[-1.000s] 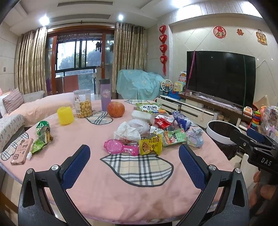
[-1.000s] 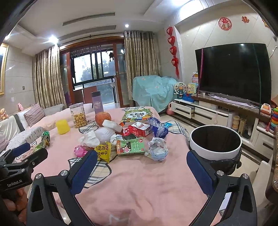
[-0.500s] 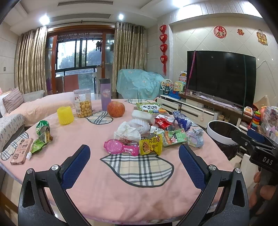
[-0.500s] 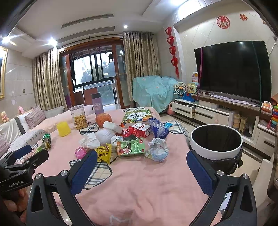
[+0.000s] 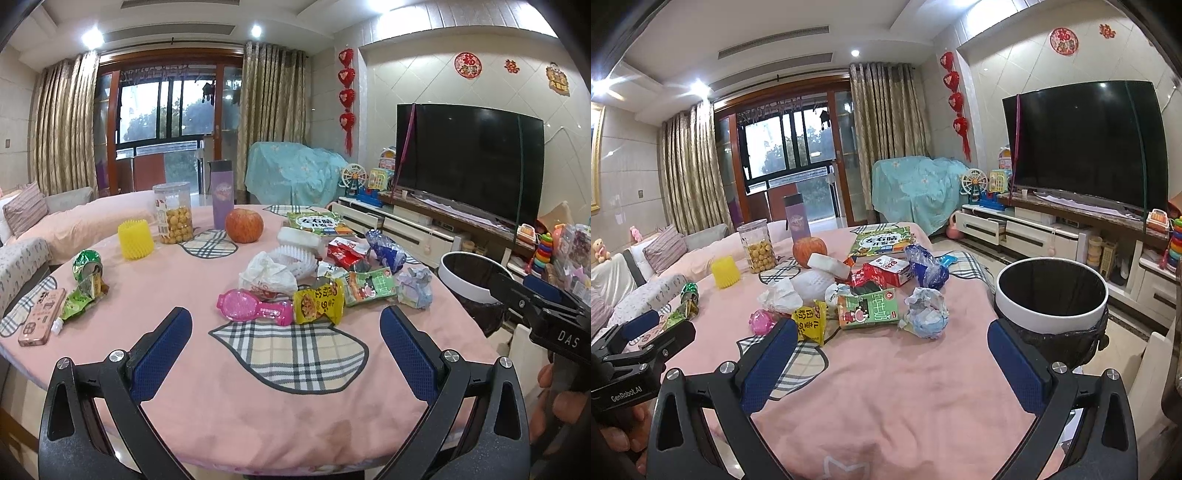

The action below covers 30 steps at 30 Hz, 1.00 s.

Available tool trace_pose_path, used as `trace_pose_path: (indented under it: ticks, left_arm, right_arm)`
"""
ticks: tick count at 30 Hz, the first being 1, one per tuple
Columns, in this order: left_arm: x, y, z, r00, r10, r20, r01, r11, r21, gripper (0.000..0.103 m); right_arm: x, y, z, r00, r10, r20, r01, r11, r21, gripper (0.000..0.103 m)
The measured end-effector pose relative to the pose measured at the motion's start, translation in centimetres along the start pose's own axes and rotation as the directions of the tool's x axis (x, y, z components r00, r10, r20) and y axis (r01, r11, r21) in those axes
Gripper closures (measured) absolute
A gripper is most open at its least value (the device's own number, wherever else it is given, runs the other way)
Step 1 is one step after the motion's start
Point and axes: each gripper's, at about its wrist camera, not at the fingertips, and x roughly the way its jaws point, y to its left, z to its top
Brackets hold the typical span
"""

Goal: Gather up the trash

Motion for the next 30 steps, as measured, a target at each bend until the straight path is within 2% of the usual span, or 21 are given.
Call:
trace_pose_path:
  ticks: [9,18,30]
  left_arm:
    - [1.5,0.0,-0.4,0.999,-0.008,-0.053,0.007,1.000,-0.012,0.000]
    - [5.2,-0.5,-0.4,0.989,-0.047,-0.139,0.043,0.999,-0.032,0.000]
    - [11.3,-2.5,0.5,0.971,-0.078,-0.224,0.078,0.997,-0.010,0.005]
  right_arm:
    - [1.3,-0.1,-0.2,0.999,-0.005,-0.054,0.004,1.000,-0.010,0.000]
    - [4.1,-1.7,-0.4,0.991,0.003,-0.135,-0.003,1.000,0.004,0.000]
    - [9.9,-4.2,-0.5,0.965,0.023,-0.263,-0.011,0.999,0.050,0.000]
